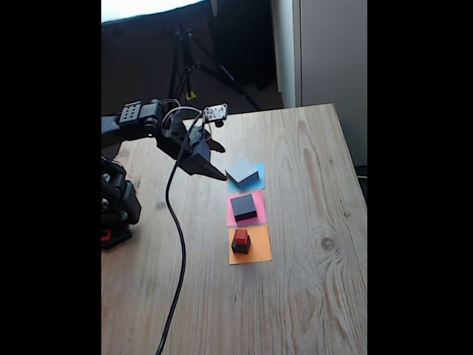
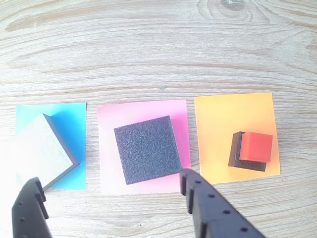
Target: Tower of hanoi
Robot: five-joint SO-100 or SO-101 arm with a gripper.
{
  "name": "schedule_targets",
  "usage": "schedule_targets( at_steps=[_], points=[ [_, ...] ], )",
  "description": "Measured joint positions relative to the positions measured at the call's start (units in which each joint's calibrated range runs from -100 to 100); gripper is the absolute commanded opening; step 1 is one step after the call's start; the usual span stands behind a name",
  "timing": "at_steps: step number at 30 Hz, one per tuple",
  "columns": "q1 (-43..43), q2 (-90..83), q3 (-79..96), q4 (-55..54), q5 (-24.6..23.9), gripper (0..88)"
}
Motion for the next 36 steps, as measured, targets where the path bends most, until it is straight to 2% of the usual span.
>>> schedule_targets(
  at_steps=[24, 32, 36],
  points=[
    [2.07, -5.13, 35.20, -37.71, 0.17, 38.2],
    [2.27, -3.76, 43.29, -53.24, -5.03, 37.5],
    [3.51, -2.57, 45.20, -57.09, -6.08, 36.1]
  ],
)
